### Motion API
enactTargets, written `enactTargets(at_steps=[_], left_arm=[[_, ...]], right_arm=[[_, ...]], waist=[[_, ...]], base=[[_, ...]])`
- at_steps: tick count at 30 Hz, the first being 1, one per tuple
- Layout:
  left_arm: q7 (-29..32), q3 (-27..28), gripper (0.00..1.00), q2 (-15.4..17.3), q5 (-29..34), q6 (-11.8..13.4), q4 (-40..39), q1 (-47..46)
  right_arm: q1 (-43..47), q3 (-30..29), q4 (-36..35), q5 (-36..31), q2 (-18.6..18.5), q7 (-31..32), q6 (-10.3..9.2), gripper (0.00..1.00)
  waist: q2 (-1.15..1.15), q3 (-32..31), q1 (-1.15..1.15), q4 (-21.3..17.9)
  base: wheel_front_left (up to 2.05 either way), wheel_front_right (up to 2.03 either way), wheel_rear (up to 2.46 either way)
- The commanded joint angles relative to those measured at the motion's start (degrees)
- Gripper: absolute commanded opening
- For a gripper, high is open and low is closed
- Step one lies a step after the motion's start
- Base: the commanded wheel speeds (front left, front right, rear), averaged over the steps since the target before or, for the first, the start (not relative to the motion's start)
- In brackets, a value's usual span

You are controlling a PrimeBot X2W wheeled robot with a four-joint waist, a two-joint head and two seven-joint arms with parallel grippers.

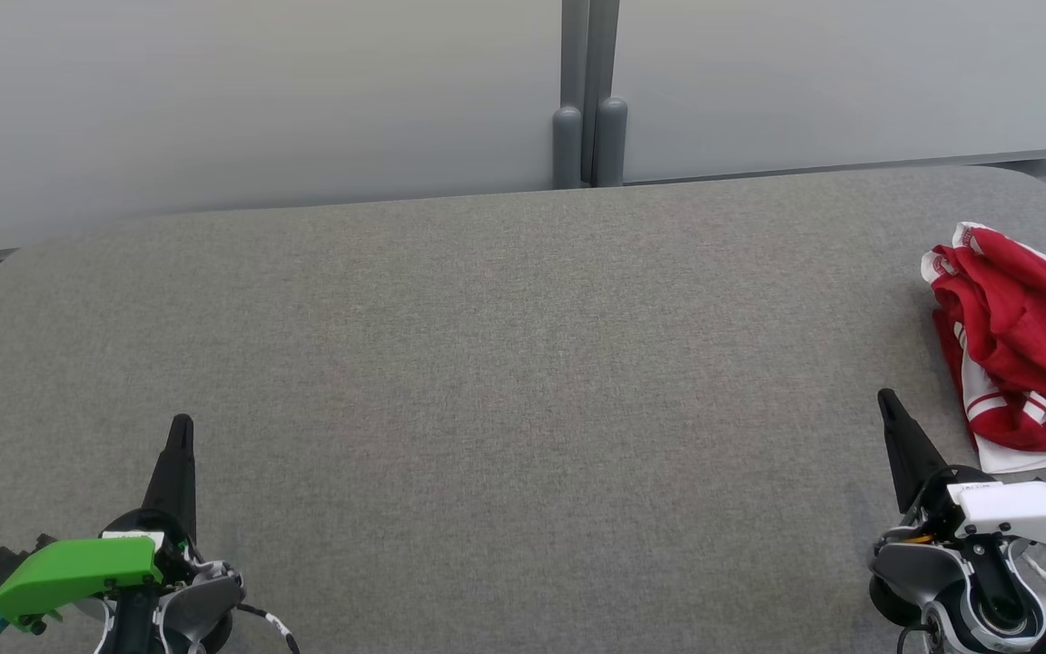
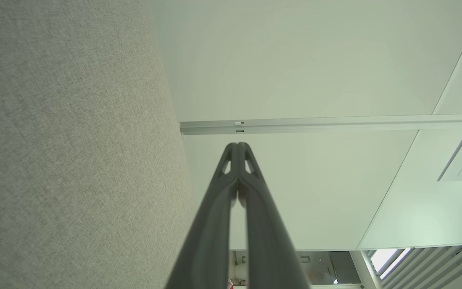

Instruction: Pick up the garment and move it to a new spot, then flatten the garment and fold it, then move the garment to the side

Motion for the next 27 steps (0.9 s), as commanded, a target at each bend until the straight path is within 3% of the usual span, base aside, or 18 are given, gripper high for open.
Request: enactTargets(at_steps=[1, 27], left_arm=[[0.20, 0.22, 0.00, -0.04, 0.19, -0.02, -0.20, -0.80], [0.21, 0.26, 0.00, -0.08, 0.27, -0.02, -0.21, -0.80]], right_arm=[[-0.56, 0.03, -0.21, 0.31, -0.29, 0.16, 0.04, 0.00], [-0.56, 0.03, -0.21, 0.32, -0.29, 0.16, 0.04, 0.00]], waist=[[0.63, 0.00, 0.00, 0.00], [0.63, 0.00, 0.00, 0.00]], base=[[0.00, 0.00, 0.00], [0.00, 0.00, 0.00]])
